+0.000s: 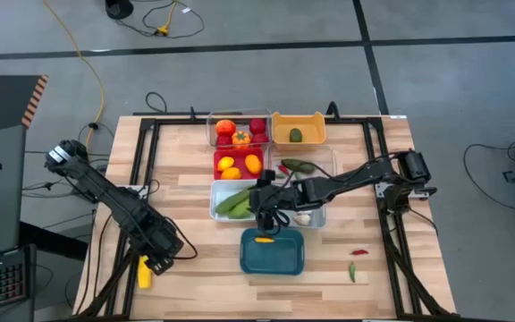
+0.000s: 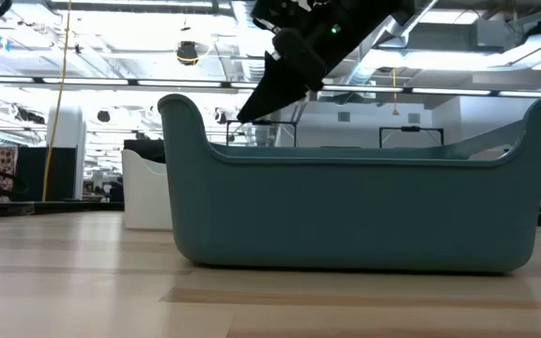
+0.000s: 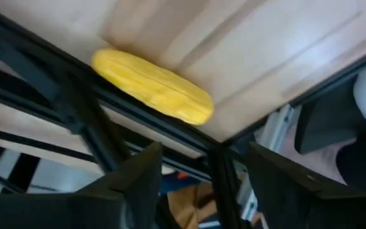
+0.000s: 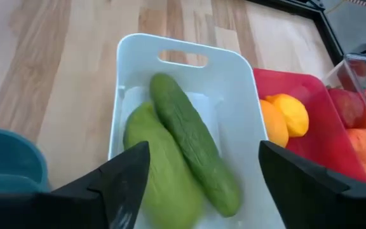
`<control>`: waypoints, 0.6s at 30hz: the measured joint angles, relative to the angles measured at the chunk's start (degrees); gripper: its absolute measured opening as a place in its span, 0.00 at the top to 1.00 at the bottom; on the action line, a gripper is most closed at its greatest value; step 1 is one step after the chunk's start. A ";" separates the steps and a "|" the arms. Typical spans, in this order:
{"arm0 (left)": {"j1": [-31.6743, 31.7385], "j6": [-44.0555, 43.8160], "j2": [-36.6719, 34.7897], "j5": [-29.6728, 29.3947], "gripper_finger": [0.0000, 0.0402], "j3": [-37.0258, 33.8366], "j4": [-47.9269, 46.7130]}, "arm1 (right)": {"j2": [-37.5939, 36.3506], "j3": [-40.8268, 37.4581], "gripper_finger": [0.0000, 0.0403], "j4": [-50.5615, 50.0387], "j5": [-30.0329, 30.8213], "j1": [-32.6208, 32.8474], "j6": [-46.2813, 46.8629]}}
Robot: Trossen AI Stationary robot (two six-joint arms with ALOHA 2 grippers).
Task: Sort produce into baskets
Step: Put the yellow corn into the blue bin
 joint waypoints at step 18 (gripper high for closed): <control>-4.73 4.60 18.94 16.56 0.39 0.00 11.88 | -0.01 0.00 0.14 -1.72 0.08 0.56 -4.97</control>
